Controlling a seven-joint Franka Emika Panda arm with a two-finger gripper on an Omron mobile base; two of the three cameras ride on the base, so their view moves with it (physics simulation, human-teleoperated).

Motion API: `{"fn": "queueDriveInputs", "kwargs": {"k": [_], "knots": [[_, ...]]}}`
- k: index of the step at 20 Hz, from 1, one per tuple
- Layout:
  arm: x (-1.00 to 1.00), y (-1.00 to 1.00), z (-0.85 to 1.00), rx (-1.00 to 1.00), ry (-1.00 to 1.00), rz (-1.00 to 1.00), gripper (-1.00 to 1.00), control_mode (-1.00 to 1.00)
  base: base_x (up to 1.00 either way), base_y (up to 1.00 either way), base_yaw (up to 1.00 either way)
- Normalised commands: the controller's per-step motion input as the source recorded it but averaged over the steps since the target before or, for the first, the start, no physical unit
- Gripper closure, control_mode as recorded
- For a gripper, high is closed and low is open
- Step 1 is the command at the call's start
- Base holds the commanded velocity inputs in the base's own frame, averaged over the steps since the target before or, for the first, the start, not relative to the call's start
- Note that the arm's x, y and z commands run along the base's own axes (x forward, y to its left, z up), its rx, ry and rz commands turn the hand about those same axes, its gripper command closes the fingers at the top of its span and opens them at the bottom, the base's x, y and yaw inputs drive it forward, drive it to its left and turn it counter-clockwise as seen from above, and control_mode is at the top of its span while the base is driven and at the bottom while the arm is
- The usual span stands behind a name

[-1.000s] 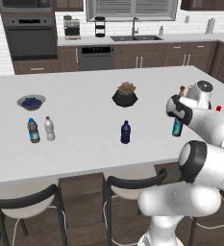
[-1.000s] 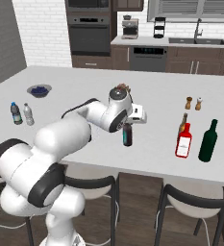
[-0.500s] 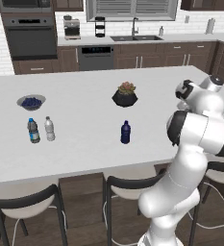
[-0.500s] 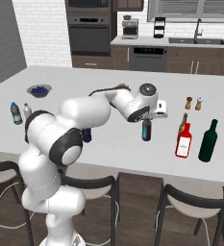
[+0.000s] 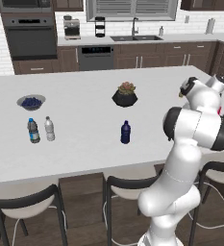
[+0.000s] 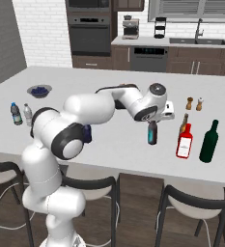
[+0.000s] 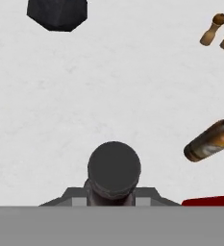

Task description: Move the plastic bottles in the middle to the plastics group, and the glass bottles in the middle to the glass group.

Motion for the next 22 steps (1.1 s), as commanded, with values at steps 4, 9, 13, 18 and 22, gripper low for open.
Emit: {"fn": "queueDriveInputs", "kwargs": {"k": [4, 9, 13, 18, 22], "knots": [[0.06, 0.01, -0.23, 0.05, 0.1, 0.02, 1.0, -1.0, 0.0, 0.0, 0.0], [0.05, -0.17, -0.1, 0.05, -0.05, 0.0, 1.0, -1.0, 0.0, 0.0, 0.0], [0.0, -0.31, 0.0, 0.09, -0.14, 0.0, 1.0, -1.0, 0.0, 0.0, 0.0], [0.0, -0.2, 0.0, 0.03, -0.01, 0.0, 1.0, -1.0, 0.0, 0.0, 0.0], [0.01, -0.13, 0.0, 0.0, 0.0, -0.01, 1.0, -1.0, 0.0, 0.0, 0.0]]}}
